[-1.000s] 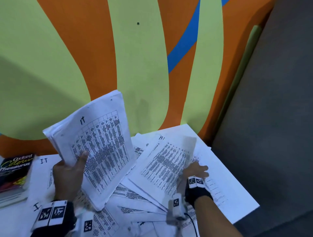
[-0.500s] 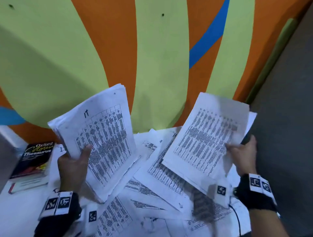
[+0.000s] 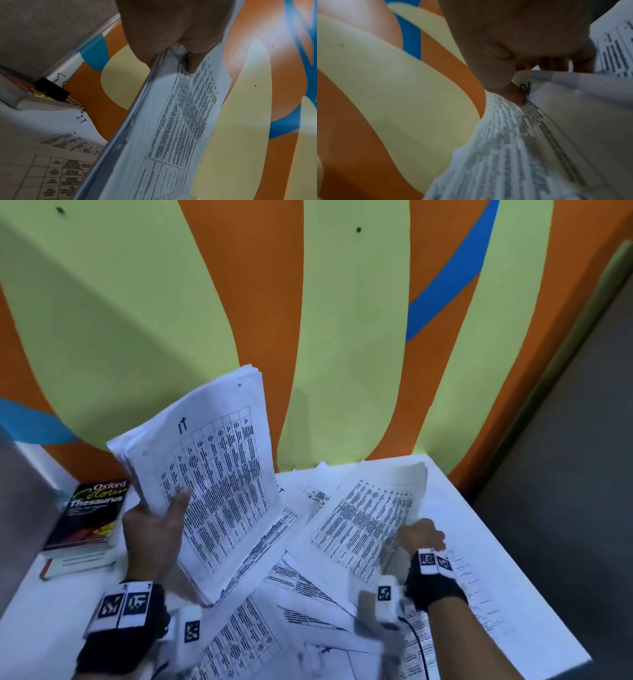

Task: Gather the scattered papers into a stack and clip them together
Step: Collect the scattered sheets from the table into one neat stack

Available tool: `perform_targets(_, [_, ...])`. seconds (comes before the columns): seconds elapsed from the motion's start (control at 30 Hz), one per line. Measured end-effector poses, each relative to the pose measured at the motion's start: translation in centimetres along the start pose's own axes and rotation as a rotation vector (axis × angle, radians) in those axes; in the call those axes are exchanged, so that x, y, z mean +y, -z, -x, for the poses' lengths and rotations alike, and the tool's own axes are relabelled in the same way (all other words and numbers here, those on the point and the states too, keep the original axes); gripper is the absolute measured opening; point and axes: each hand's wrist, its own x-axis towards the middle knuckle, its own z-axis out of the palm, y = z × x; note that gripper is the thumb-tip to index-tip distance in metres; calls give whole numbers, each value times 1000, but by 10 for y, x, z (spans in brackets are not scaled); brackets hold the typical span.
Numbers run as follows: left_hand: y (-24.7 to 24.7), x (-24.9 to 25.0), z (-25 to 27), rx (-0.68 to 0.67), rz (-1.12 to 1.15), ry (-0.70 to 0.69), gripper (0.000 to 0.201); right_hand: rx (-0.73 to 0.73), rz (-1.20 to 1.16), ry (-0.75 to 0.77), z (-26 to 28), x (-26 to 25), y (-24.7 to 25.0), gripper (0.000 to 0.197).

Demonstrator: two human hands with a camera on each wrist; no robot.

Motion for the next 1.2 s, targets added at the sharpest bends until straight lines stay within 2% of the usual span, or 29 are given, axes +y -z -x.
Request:
perform_targets(0.13, [9, 4, 4, 24, -2, -31, 21, 101, -34, 112, 10, -1, -2, 24])
perform_targets(0.2, [15, 7, 4, 49, 17, -50, 17, 197, -65, 150, 17, -2, 7, 22])
perform_targets(0.33, [23, 5, -2, 97, 22, -58, 11, 251, -362, 429, 20, -4, 37, 48])
perform_targets(0.37, [25, 5, -3, 110, 23, -61, 11, 232, -446, 469, 22, -6, 48, 46])
perform_targets(0.43, [30, 6, -5, 126, 8, -56, 13, 159, -624, 487, 20, -11, 66, 27])
perform_targets(0.47, [32, 7, -7, 130, 4, -52, 13, 130, -681, 466, 18, -14, 76, 30])
perform_targets(0.53, [40, 8, -11, 143, -24, -39, 16, 30, -853, 394, 20, -22, 89, 57])
perform_targets(0.57, [44, 8, -13, 162, -29, -25, 25, -76, -983, 345, 22, -25, 88, 56])
perform_targets(0.6, [50, 6, -15, 182, -31, -23, 32, -158, -1044, 278, 29, -28, 85, 43])
perform_targets(0.63, [54, 5, -17, 198, -27, -26, 35, -227, -1040, 247, 39, -32, 77, 32])
perform_targets(0.67, [60, 5, -17, 214, -32, -28, 37, -268, -999, 236, 53, -38, 67, 28])
perform_targets(0.7, [65, 6, -17, 224, -38, -28, 37, -294, -883, 221, 76, -46, 57, 30])
perform_targets(0.73, [69, 6, -17, 231, -38, -31, 36, -255, -583, 271, 90, -48, 40, 32])
perform_targets(0.77, [74, 7, -16, 237, -35, -37, 35, -285, -545, 229, 96, -49, 18, 30])
perform_targets(0.8, [78, 8, -15, 240, -27, -40, 35, -419, -715, 141, 100, -49, -6, 23])
perform_targets(0.9, [91, 6, -15, 260, -22, -33, 36, -507, -635, 47, 124, -54, -57, 3])
perform_targets(1.03, [108, -1, -16, 299, -38, -26, 31, -517, -504, 75, 138, -68, -78, 7])
perform_targets(1.1, [111, 0, -15, 300, -40, -38, 18, -531, -466, 100, 131, -75, -84, 20])
perform_targets(1.13, [112, 0, -14, 300, -41, -44, 18, -524, -464, 85, 129, -77, -86, 25])
perform_targets(1.2, [115, -3, -15, 294, -34, -42, 23, -447, -485, 60, 128, -79, -91, 17])
